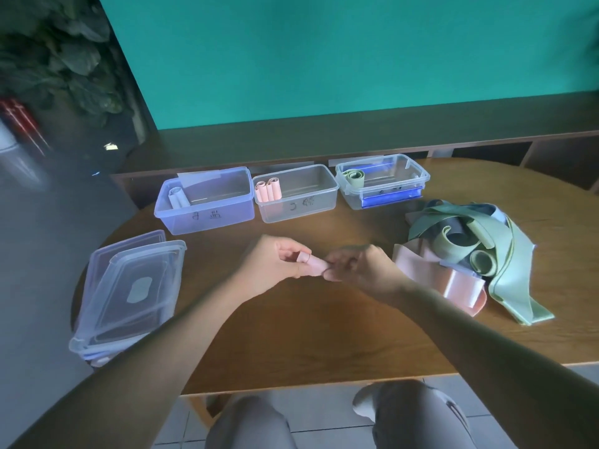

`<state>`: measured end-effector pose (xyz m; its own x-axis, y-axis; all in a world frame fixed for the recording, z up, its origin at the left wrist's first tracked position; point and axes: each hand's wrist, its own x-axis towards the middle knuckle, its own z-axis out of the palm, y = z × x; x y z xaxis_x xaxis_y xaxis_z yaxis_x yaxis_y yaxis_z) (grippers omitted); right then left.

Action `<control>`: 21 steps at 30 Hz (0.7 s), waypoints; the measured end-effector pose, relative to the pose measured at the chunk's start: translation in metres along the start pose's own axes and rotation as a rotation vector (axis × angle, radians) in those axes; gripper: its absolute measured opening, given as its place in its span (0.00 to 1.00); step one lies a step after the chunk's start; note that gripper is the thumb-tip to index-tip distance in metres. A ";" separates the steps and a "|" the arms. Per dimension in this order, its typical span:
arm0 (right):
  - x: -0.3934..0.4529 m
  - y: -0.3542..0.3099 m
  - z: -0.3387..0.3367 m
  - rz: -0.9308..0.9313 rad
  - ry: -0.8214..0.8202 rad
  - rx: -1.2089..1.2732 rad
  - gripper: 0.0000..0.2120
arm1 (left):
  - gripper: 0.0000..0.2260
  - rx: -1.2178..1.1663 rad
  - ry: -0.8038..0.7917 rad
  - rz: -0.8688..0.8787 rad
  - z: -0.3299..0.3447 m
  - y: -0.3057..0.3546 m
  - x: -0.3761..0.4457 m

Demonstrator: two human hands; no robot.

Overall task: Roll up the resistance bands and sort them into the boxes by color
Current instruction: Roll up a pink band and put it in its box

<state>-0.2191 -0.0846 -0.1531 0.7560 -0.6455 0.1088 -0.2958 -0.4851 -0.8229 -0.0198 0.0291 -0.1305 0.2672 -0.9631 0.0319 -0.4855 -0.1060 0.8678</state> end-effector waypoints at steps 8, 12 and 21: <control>0.009 -0.049 -0.010 -0.091 -0.016 -0.091 0.13 | 0.10 0.214 -0.030 0.079 -0.016 0.026 -0.009; 0.010 -0.068 -0.012 -0.136 -0.025 -0.041 0.10 | 0.14 0.163 0.007 0.092 -0.023 0.045 -0.014; 0.009 -0.095 -0.024 -0.227 -0.128 0.374 0.08 | 0.15 -0.040 0.059 0.076 -0.055 0.072 -0.026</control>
<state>-0.1979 -0.0585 -0.0605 0.8505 -0.4577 0.2591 0.0991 -0.3444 -0.9336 -0.0158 0.0602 -0.0410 0.2801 -0.9516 0.1266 -0.4730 -0.0220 0.8808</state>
